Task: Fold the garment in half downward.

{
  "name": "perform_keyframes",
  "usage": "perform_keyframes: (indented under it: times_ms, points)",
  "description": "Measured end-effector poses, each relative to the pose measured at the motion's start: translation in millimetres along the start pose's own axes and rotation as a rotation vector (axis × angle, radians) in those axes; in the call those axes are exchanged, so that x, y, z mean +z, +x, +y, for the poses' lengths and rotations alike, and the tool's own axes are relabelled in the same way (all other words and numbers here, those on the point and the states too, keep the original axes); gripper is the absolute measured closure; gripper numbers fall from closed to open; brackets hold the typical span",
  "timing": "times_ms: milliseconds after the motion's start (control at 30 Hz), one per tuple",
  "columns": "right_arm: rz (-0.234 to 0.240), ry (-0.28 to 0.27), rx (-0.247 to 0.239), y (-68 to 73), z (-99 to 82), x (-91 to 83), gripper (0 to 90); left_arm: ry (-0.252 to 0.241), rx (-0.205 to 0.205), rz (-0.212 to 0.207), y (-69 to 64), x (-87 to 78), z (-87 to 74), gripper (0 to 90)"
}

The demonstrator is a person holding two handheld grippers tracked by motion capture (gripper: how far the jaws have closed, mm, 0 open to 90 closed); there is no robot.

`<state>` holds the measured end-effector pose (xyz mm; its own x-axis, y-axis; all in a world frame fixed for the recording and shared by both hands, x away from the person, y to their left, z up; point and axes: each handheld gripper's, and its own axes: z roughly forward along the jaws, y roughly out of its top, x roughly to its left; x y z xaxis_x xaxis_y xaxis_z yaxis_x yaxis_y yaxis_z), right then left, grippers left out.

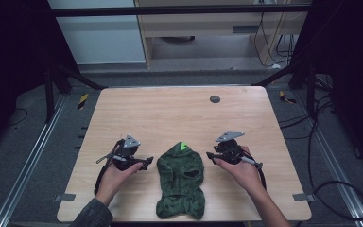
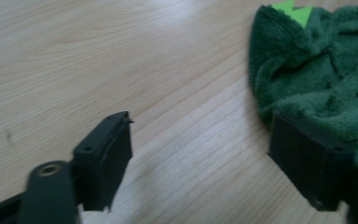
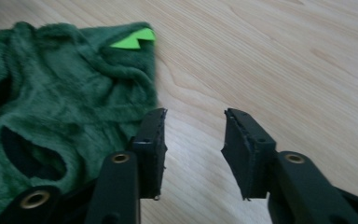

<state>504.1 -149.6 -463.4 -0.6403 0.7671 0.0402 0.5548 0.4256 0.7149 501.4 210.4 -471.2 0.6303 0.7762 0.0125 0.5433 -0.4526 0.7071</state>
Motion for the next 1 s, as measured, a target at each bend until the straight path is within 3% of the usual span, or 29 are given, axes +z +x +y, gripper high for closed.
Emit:
perform_keyframes:
  times_ms: [33, 67, 200, 233, 333, 467, 600, 867, 1000]
  points:
    - [0.000, 0.000, 0.000, 0.0, 0.0, 0.0, 59.3, 0.009, 0.010, -0.008, -1.5, 2.2, 2.1, 22.6]
    - [0.017, 0.004, -0.015, 0.9, 5.9, 1.6, 66.0, 0.022, 0.033, -0.030, -4.1, 6.6, 8.7, 26.4]
    - [0.049, 0.019, -0.034, 1.7, 15.0, 11.0, 75.6, 0.022, 0.034, -0.050, -5.2, 14.7, 20.8, 36.1]
    - [0.049, 0.019, -0.034, 1.7, 15.0, 11.0, 75.6, 0.014, 0.019, -0.072, -6.0, 19.6, 28.2, 36.1]
    - [0.071, 0.025, -0.025, 5.2, 22.2, 19.9, 82.3, 0.025, 0.031, -0.082, -7.1, 24.8, 37.0, 44.5]
    - [0.085, 0.046, -0.045, 8.0, 28.5, 32.7, 81.5, 0.037, 0.024, -0.105, -6.7, 31.1, 45.6, 50.0]
    - [0.067, 0.055, -0.038, 7.5, 32.4, 45.0, 73.0, 0.073, 0.029, -0.103, -6.8, 39.2, 48.0, 48.8]
    - [0.034, 0.084, -0.024, -0.8, 30.6, 54.8, 78.2, 0.104, 0.045, -0.099, -7.6, 45.8, 43.3, 50.1]
    - [0.070, 0.094, -0.040, 1.7, 29.5, 54.5, 78.9, 0.114, 0.042, -0.112, -8.6, 48.7, 40.3, 51.0]
